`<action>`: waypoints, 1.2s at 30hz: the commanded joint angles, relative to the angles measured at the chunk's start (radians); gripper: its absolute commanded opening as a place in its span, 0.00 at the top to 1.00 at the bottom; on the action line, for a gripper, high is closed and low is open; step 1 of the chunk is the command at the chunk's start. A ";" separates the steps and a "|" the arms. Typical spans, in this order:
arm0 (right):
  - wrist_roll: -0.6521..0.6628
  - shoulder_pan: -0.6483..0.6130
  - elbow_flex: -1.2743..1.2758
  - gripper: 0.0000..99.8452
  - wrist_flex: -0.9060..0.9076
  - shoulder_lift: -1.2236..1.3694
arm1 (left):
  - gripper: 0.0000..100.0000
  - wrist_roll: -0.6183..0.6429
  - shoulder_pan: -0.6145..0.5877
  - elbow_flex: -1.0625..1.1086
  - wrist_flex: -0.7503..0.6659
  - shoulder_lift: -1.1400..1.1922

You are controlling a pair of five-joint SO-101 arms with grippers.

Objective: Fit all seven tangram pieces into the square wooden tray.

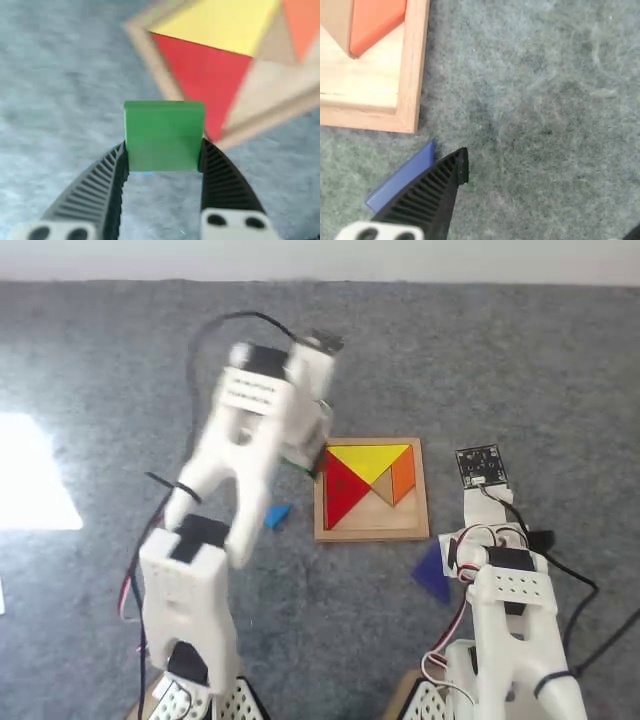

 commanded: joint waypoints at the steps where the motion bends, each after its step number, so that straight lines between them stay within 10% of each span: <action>1: 0.012 -0.001 -0.006 0.48 -0.016 -0.028 | 0.99 0.089 0.213 0.272 -0.117 -0.215; 7: 0.012 -0.008 -0.008 0.48 -0.016 -0.028 | 0.98 0.112 0.239 0.688 -0.446 -0.562; 15: 0.012 -0.010 -0.008 0.48 -0.016 -0.028 | 0.99 0.052 0.325 0.677 -0.571 -0.394; 36: 0.012 -0.010 -0.008 0.48 -0.016 -0.028 | 0.90 0.097 0.302 0.475 -0.514 -0.114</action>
